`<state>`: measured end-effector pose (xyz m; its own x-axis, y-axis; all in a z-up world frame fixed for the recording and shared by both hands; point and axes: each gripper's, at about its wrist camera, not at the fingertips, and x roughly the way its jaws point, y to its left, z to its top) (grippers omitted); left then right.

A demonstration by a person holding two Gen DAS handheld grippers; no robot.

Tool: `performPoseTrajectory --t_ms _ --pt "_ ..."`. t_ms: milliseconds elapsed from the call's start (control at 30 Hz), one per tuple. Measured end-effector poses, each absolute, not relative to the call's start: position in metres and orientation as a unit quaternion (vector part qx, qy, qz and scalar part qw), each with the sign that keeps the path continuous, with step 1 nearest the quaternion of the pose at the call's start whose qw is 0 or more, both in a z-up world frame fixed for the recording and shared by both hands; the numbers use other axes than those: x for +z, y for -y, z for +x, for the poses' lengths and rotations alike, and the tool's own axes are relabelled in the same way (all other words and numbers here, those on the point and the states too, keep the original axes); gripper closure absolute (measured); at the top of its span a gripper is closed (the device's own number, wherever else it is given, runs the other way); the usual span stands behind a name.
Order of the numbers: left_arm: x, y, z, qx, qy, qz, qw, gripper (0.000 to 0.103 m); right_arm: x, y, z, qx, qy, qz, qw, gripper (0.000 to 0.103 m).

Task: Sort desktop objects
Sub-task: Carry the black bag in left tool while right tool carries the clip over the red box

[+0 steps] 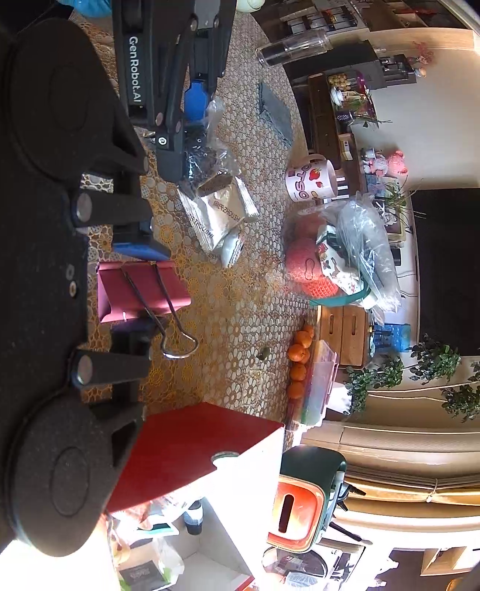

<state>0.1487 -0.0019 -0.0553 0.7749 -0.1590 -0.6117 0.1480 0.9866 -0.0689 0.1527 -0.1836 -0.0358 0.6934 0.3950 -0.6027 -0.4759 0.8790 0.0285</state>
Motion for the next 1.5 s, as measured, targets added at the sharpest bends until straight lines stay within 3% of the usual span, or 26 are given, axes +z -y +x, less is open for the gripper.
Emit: performPoseTrajectory --t_ms 867,1500 --pt "0.003 0.129 0.150 -0.175 -0.280 0.044 0.943 0.066 0.025 0.288 0.132 0.190 -0.232 -0.032 0.953 0.071" --pt "-0.004 0.200 0.215 -0.206 -0.310 0.078 0.925 0.066 0.022 0.372 0.184 0.129 -0.249 -0.013 0.960 0.071"
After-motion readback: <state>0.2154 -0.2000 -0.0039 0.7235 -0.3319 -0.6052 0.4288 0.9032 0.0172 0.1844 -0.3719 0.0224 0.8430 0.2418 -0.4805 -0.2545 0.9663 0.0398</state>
